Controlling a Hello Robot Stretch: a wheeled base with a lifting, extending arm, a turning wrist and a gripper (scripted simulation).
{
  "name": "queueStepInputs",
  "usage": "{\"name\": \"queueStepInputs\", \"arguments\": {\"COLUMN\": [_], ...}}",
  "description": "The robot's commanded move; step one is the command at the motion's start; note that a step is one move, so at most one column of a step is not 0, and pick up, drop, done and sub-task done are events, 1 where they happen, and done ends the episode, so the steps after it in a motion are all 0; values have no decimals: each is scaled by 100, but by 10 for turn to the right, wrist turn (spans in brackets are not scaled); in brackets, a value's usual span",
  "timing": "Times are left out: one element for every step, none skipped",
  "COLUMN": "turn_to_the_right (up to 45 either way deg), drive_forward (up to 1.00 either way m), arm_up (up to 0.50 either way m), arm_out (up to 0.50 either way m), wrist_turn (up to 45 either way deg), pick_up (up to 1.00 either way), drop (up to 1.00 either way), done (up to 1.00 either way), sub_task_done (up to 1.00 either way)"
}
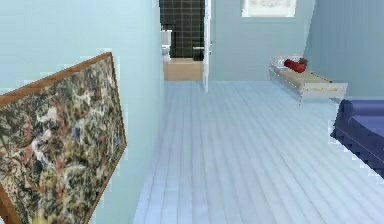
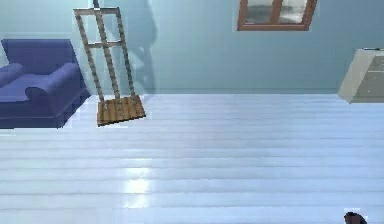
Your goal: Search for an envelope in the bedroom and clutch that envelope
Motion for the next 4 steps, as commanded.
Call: {"name": "queueStepInputs", "arguments": {"turn_to_the_right": [0, 0, 0, 0], "drive_forward": [100, 100, 100, 60], "arm_up": [0, 0, 0, 0], "arm_out": [0, 0, 0, 0], "wrist_turn": [0, 0, 0, 0], "pick_up": [0, 0, 0, 0], "drop": [0, 0, 0, 0], "done": [0, 0, 0, 0], "sub_task_done": [0, 0, 0, 0]}}
